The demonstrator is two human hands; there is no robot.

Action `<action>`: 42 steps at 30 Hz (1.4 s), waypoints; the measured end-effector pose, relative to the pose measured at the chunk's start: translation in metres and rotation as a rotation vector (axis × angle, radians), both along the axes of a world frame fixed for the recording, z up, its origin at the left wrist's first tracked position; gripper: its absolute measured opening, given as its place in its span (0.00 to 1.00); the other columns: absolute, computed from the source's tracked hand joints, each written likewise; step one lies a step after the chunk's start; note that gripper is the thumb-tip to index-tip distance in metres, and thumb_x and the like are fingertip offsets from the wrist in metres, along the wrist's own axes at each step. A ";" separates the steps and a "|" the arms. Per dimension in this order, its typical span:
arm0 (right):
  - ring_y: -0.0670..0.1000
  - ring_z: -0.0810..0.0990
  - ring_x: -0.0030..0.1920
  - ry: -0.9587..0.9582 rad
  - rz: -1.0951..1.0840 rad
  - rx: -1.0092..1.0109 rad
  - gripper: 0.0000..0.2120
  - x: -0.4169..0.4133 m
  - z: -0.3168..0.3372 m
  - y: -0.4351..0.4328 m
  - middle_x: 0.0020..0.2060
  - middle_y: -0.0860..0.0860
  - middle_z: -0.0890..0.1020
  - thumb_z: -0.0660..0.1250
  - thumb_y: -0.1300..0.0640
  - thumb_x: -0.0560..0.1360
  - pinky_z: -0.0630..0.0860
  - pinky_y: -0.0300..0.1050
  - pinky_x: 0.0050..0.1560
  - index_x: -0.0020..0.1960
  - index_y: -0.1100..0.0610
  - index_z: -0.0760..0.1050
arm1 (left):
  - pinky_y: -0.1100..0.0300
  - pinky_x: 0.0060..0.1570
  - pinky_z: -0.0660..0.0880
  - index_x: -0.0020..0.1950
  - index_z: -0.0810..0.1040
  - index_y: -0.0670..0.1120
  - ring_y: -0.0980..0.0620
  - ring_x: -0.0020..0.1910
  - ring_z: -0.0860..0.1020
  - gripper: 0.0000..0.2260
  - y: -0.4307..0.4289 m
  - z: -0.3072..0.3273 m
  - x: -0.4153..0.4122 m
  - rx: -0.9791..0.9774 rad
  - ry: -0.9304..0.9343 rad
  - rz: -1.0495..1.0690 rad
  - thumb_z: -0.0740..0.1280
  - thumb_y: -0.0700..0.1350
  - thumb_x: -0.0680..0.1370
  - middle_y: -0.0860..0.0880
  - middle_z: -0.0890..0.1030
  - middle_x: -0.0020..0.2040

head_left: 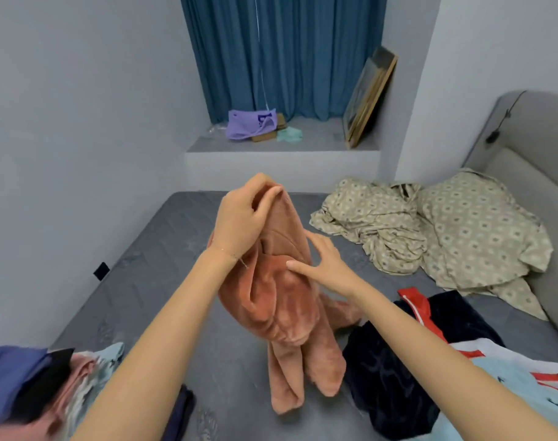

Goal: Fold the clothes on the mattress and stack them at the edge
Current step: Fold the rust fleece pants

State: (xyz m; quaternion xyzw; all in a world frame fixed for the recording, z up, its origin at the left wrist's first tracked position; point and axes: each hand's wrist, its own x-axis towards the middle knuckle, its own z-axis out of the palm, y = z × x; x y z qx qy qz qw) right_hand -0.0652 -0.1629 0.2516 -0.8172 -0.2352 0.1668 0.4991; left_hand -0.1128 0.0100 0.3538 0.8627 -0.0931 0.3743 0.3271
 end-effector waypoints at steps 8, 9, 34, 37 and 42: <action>0.36 0.75 0.31 0.193 0.012 0.118 0.18 -0.040 0.010 0.099 0.28 0.39 0.77 0.68 0.47 0.77 0.69 0.31 0.36 0.28 0.47 0.76 | 0.72 0.43 0.68 0.42 0.76 0.49 0.67 0.39 0.75 0.06 0.122 0.003 -0.033 -0.179 0.019 0.069 0.64 0.43 0.79 0.62 0.77 0.37; 0.38 0.77 0.33 0.215 -0.011 0.102 0.17 -0.044 0.008 0.109 0.30 0.40 0.79 0.68 0.46 0.76 0.72 0.33 0.38 0.29 0.47 0.76 | 0.71 0.42 0.67 0.41 0.75 0.49 0.66 0.38 0.74 0.07 0.139 -0.005 -0.037 -0.191 0.064 0.080 0.64 0.43 0.79 0.61 0.77 0.36; 0.54 0.71 0.39 0.333 -0.629 0.219 0.08 -0.030 0.014 0.095 0.38 0.56 0.71 0.64 0.55 0.79 0.65 0.45 0.40 0.43 0.56 0.70 | 0.67 0.59 0.70 0.68 0.69 0.48 0.57 0.61 0.74 0.22 0.110 -0.213 -0.066 -0.222 1.506 -0.578 0.67 0.53 0.77 0.54 0.76 0.63; 0.50 0.75 0.34 0.324 -0.672 0.267 0.11 -0.018 0.013 0.085 0.32 0.53 0.75 0.63 0.56 0.79 0.70 0.42 0.34 0.38 0.57 0.72 | 0.73 0.45 0.74 0.64 0.73 0.35 0.54 0.53 0.77 0.16 0.094 -0.224 -0.058 -0.540 1.227 -0.407 0.66 0.38 0.78 0.44 0.79 0.56; 0.48 0.67 0.27 0.048 -0.779 -0.176 0.21 -0.003 0.001 0.037 0.25 0.50 0.67 0.66 0.56 0.77 0.62 0.44 0.30 0.28 0.55 0.62 | 0.67 0.30 0.63 0.47 0.75 0.38 0.55 0.30 0.66 0.04 0.110 -0.201 -0.030 -0.421 0.870 -0.143 0.66 0.39 0.78 0.52 0.69 0.31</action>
